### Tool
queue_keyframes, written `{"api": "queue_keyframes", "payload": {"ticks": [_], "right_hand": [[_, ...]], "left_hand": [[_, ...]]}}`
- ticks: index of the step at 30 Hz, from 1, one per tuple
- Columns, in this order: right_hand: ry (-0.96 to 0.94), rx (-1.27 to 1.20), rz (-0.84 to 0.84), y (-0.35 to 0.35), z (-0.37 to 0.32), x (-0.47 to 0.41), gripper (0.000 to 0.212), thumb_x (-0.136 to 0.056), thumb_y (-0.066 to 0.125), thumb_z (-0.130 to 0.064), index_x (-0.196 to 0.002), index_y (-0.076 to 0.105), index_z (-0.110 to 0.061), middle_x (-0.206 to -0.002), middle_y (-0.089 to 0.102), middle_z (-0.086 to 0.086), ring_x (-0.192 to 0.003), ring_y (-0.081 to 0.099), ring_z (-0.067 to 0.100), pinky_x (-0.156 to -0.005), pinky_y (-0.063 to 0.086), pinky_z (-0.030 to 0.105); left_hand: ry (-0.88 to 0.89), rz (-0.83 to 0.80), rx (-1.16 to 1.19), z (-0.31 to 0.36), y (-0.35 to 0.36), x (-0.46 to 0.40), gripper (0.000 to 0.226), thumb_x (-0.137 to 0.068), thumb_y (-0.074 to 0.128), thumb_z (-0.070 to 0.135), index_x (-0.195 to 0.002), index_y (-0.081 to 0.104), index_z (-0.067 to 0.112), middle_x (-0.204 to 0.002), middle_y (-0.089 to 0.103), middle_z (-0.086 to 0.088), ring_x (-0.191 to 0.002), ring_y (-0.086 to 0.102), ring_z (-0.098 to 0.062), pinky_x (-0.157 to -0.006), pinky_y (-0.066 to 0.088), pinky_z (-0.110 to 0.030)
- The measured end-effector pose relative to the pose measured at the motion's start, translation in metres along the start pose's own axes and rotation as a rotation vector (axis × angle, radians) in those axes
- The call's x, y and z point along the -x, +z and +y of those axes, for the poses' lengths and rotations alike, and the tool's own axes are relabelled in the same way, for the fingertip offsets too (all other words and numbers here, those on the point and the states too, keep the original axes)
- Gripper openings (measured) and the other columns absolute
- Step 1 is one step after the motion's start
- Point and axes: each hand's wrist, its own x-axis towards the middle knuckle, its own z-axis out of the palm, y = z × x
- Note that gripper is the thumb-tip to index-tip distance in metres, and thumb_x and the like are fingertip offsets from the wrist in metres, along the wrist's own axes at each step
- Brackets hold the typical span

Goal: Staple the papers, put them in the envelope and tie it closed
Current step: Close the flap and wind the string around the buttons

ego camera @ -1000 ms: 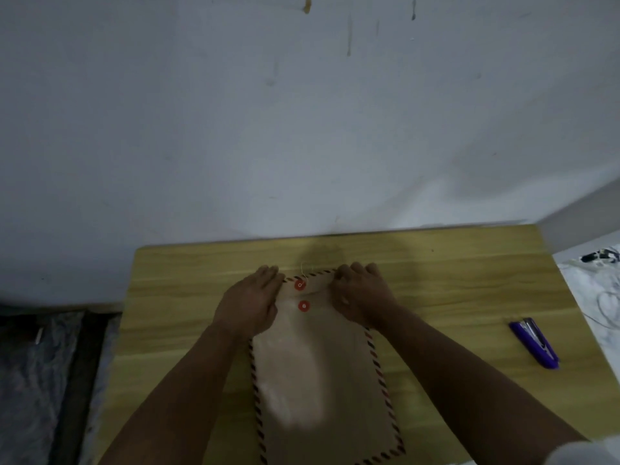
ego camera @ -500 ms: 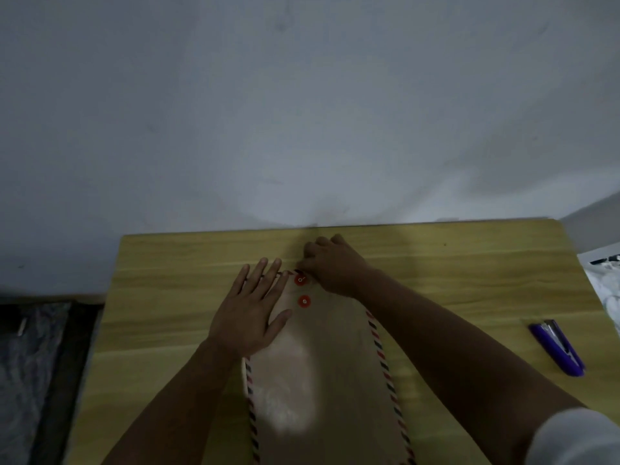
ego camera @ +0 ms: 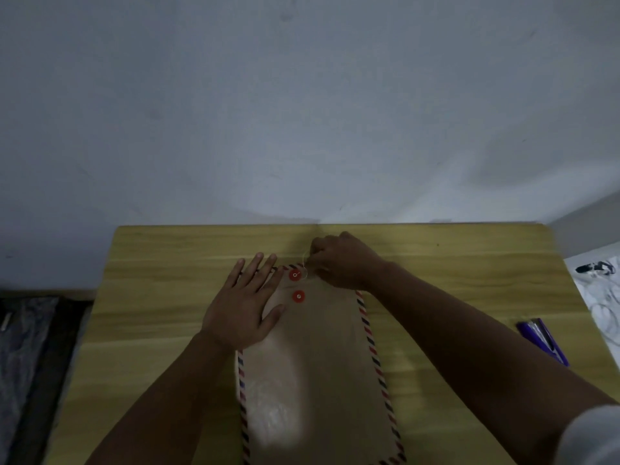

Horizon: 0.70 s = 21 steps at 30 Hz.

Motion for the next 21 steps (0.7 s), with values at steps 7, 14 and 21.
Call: {"api": "queue_keyframes", "payload": {"ticks": [7, 14, 21], "right_hand": [[-0.057, 0.23, -0.09, -0.001, -0.02, -0.014, 0.029, -0.101, 0.048, -0.029, -0.116, 0.071, -0.019, -0.115, 0.065, 0.005, -0.101, 0.061, 0.026, -0.091, 0.044, 0.043], [-0.174, 0.349, -0.003, 0.009, -0.019, -0.023, 0.019, -0.089, 0.062, -0.029, -0.098, 0.072, -0.015, -0.097, 0.069, 0.006, -0.085, 0.065, 0.026, -0.081, 0.044, 0.04], [0.193, -0.398, 0.094, -0.001, -0.011, -0.027, 0.02, -0.085, 0.069, -0.034, -0.091, 0.063, -0.017, -0.095, 0.062, 0.0, -0.087, 0.059, 0.021, -0.08, 0.05, 0.041]], "left_hand": [[0.007, 0.026, 0.02, -0.001, 0.001, 0.0, 0.073, -0.104, 0.027, 0.062, -0.163, 0.021, 0.02, -0.173, 0.012, -0.004, -0.161, 0.0, -0.023, -0.128, 0.013, -0.052], [0.012, 0.055, 0.04, -0.001, 0.003, 0.0, 0.072, -0.104, 0.03, 0.061, -0.163, 0.024, 0.02, -0.172, 0.016, -0.004, -0.161, 0.002, -0.024, -0.128, 0.013, -0.052], [0.015, 0.055, 0.026, -0.002, 0.004, 0.0, 0.072, -0.103, 0.03, 0.061, -0.162, 0.027, 0.02, -0.172, 0.017, -0.005, -0.161, 0.003, -0.025, -0.128, 0.014, -0.052]]}}
